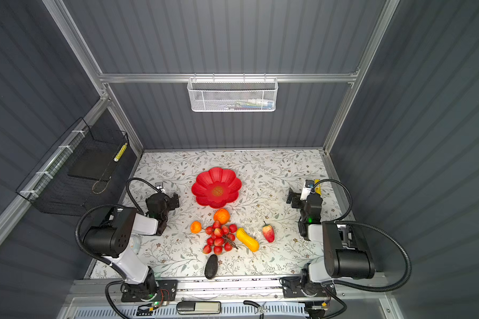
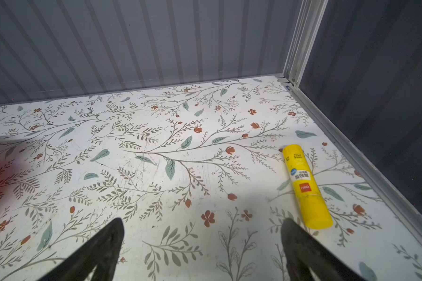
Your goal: Place and organize the fake fruits in the fruit bowl
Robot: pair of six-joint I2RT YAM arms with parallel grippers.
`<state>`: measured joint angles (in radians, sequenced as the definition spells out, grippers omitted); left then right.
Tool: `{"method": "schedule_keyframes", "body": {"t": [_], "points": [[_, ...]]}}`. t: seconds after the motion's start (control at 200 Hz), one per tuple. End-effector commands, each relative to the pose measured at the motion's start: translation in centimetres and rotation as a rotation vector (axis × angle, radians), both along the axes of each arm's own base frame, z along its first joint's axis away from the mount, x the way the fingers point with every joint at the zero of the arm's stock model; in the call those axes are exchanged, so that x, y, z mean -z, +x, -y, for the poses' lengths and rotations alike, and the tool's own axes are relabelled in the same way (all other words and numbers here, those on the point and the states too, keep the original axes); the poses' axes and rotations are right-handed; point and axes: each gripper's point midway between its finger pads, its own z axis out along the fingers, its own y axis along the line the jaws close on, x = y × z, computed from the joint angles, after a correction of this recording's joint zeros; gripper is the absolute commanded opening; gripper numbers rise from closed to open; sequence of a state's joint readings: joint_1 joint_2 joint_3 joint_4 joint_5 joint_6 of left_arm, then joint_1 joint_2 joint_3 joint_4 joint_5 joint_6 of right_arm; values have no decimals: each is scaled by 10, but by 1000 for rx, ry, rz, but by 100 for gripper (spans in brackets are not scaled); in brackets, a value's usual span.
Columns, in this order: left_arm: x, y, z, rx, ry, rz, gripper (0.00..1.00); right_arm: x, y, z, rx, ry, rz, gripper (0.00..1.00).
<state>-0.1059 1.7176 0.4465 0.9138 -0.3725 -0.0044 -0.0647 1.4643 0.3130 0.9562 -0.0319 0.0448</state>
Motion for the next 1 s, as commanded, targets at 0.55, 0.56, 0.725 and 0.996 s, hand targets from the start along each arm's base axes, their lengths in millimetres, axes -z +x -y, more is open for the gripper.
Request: {"method": "schedule_keyframes", "body": {"t": [0.55, 0.56, 0.725, 0.996], "points": [[-10, 6, 1, -2, -15, 38, 100, -9, 6, 0, -9, 2, 19, 99], [-10, 6, 1, -2, -15, 37, 100, -9, 6, 0, -9, 2, 21, 99], [-10, 7, 1, -2, -15, 36, 100, -9, 7, 1, -17, 20, 18, 99], [-9, 7, 1, -2, -14, 34, 100, -9, 7, 2, -17, 20, 18, 99]]}}
